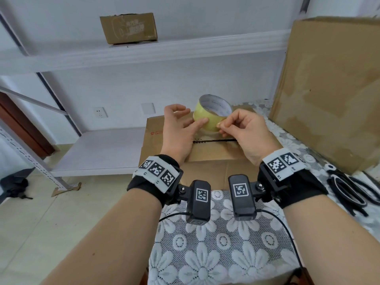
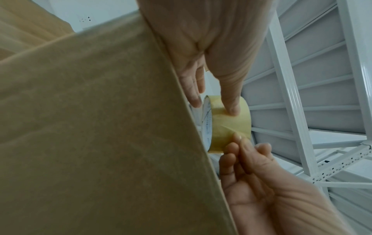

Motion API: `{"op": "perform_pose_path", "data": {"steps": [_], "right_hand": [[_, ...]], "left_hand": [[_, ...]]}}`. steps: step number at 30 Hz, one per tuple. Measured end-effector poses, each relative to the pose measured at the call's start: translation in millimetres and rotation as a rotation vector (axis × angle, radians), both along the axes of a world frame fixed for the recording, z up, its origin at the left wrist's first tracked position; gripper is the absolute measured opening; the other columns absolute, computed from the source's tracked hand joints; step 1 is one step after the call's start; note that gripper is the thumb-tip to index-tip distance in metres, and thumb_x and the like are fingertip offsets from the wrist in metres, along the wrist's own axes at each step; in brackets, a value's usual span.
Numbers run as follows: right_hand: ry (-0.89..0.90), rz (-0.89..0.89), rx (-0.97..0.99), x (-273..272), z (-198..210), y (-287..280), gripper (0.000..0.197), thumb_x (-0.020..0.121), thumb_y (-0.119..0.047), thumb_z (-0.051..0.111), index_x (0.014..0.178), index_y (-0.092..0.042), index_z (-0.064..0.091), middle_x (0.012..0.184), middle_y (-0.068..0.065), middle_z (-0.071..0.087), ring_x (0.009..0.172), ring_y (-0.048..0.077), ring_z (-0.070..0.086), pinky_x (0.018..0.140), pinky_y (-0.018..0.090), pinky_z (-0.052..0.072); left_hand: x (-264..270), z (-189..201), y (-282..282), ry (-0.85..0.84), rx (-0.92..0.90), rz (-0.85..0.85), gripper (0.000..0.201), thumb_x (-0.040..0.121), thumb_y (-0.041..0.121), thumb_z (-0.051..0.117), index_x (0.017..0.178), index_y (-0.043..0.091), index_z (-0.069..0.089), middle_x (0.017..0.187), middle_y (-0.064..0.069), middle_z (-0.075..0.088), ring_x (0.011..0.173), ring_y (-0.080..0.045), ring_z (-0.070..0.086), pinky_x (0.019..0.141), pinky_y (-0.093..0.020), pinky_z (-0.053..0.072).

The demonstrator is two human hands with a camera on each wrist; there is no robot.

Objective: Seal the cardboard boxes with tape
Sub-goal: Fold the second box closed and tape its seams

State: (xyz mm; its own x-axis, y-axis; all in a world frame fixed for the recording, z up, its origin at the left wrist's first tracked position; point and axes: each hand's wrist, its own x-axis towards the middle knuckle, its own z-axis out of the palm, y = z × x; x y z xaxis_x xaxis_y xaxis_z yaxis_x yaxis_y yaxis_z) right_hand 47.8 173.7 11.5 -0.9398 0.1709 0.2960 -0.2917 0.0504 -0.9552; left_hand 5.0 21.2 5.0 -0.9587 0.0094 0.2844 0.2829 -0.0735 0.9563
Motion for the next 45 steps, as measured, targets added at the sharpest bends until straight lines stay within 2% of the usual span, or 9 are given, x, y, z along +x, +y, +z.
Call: {"op": "perform_pose_path", "data": {"steps": [5, 10, 16, 23, 34, 36, 39, 42, 45], "right_hand": [[0.020, 0.053, -0.048, -0.3, -0.9, 2.1, 0.028, 0.083, 0.011, 0.061, 0.066, -0.009, 0.055, 0.080, 0.018, 0.063, 0.067, 0.014, 0.061, 0.066, 0.023, 0.052], [0.020, 0.147, -0.174, 0.3, -0.9, 4.1, 0.035, 0.082, 0.014, 0.059, 0.060, -0.013, 0.060, 0.072, 0.009, 0.066, 0.065, 0.013, 0.062, 0.062, 0.021, 0.051], [0.005, 0.108, -0.265, -1.7, -0.1, 2.5, 0.024, 0.083, 0.014, 0.057, 0.070, -0.006, 0.059, 0.075, 0.012, 0.066, 0.068, 0.017, 0.061, 0.065, 0.023, 0.051], [0.052, -0.020, -0.195, -3.1, -4.5, 0.5, 0.021, 0.079, 0.009, 0.066, 0.076, -0.012, 0.064, 0.076, 0.011, 0.065, 0.071, 0.019, 0.061, 0.063, 0.023, 0.049], [0.079, -0.033, 0.015, 5.9, 1.1, -7.7, 0.013, 0.079, 0.006, 0.070, 0.080, -0.006, 0.064, 0.074, 0.008, 0.064, 0.073, 0.018, 0.061, 0.073, 0.028, 0.054], [0.065, -0.014, -0.029, 7.6, 3.4, -7.3, 0.012, 0.077, 0.000, 0.074, 0.082, -0.006, 0.065, 0.076, 0.006, 0.065, 0.074, 0.017, 0.060, 0.075, 0.029, 0.053], [0.087, -0.131, -0.121, 5.9, 2.1, -5.9, 0.024, 0.075, -0.015, 0.079, 0.093, -0.013, 0.063, 0.087, 0.002, 0.062, 0.081, 0.013, 0.057, 0.079, 0.034, 0.052], [0.066, -0.253, -0.020, 4.1, 0.6, -4.7, 0.049, 0.072, -0.026, 0.080, 0.114, -0.030, 0.053, 0.117, -0.001, 0.053, 0.105, 0.009, 0.052, 0.094, 0.033, 0.047], [0.048, -0.126, 0.142, 6.6, 2.6, -6.2, 0.082, 0.069, -0.022, 0.084, 0.134, -0.040, 0.037, 0.138, -0.008, 0.038, 0.122, 0.001, 0.040, 0.100, 0.020, 0.039]], "left_hand": [[-0.5, 0.0, 0.2, 0.035, -0.001, 0.004, 0.046, 0.079, 0.011, 0.079, 0.101, 0.030, 0.043, 0.122, -0.004, 0.052, 0.109, -0.021, 0.063, 0.091, -0.036, 0.055], [1.0, 0.8, -1.3, 0.027, 0.001, 0.019, 0.047, 0.080, 0.013, 0.079, 0.107, 0.031, 0.045, 0.126, -0.003, 0.050, 0.111, -0.017, 0.062, 0.096, -0.040, 0.053], [1.0, -1.3, 0.9, 0.139, -0.130, 0.101, 0.028, 0.080, 0.014, 0.078, 0.087, 0.031, 0.058, 0.080, 0.008, 0.052, 0.074, -0.009, 0.048, 0.071, -0.022, 0.044], [7.3, -3.5, 6.4, 0.280, -0.333, -0.011, 0.041, 0.071, 0.010, 0.080, 0.103, 0.032, 0.065, 0.111, 0.011, 0.053, 0.104, -0.007, 0.060, 0.093, -0.032, 0.052], [7.8, -6.3, 13.3, 0.300, -0.423, 0.123, 0.016, 0.082, 0.013, 0.077, 0.082, 0.027, 0.069, 0.110, 0.004, 0.050, 0.095, -0.009, 0.061, 0.084, -0.017, 0.052], [8.2, -4.2, 12.8, 0.292, -0.424, 0.141, 0.011, 0.085, 0.012, 0.073, 0.084, 0.022, 0.068, 0.111, 0.003, 0.051, 0.092, 0.001, 0.059, 0.080, -0.012, 0.049], [4.8, 0.3, 6.3, 0.179, -0.305, 0.185, 0.008, 0.087, 0.013, 0.070, 0.085, 0.020, 0.066, 0.101, 0.008, 0.059, 0.082, 0.015, 0.055, 0.075, -0.006, 0.044], [0.9, 0.7, -0.5, 0.039, -0.124, 0.174, 0.008, 0.090, 0.016, 0.068, 0.086, 0.023, 0.065, 0.089, 0.007, 0.068, 0.082, -0.002, 0.062, 0.077, -0.015, 0.049], [0.5, 1.3, -2.7, -0.018, -0.063, 0.154, 0.005, 0.091, 0.016, 0.067, 0.087, 0.019, 0.067, 0.081, 0.004, 0.068, 0.075, -0.007, 0.061, 0.070, -0.018, 0.050]]}}
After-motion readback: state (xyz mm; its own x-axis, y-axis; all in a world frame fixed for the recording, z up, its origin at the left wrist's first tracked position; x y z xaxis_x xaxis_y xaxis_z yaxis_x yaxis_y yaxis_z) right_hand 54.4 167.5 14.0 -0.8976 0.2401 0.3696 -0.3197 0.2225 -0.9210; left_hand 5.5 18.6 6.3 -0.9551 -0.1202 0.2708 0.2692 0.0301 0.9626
